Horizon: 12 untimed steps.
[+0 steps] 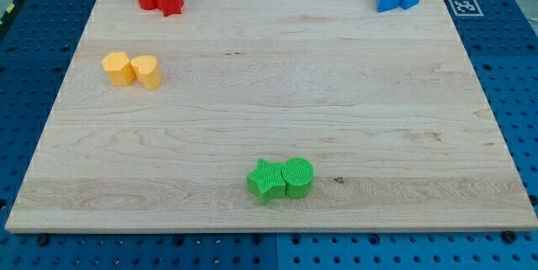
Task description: Move the red blocks to the top center of the board
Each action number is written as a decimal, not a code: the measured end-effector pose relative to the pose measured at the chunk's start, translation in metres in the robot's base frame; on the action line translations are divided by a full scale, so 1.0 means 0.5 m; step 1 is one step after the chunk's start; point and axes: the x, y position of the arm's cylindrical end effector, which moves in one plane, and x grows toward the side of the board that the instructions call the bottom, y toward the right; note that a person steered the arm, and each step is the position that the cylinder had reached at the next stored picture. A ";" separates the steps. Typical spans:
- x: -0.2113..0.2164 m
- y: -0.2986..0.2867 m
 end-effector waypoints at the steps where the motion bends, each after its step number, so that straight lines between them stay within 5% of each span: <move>1: 0.008 0.043; 4: 0.061 0.145; 7: 0.085 0.056; 12: 0.120 0.204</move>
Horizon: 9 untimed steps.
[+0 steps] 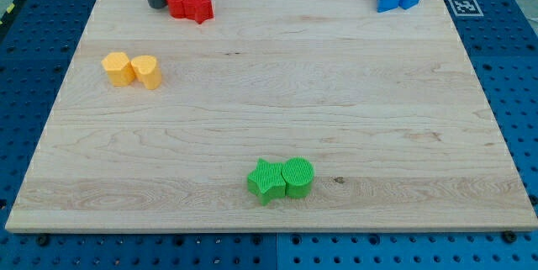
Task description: Move the red blocks to the top center of the board
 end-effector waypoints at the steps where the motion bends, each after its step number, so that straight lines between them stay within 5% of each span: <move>1: 0.037 0.031; 9: 0.004 0.225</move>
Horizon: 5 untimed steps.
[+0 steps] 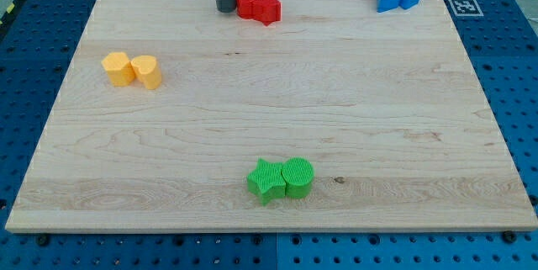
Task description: Move the red blocks to the top center of the board
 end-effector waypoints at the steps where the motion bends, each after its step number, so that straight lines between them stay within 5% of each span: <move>1: 0.001 0.003; 5: -0.057 -0.054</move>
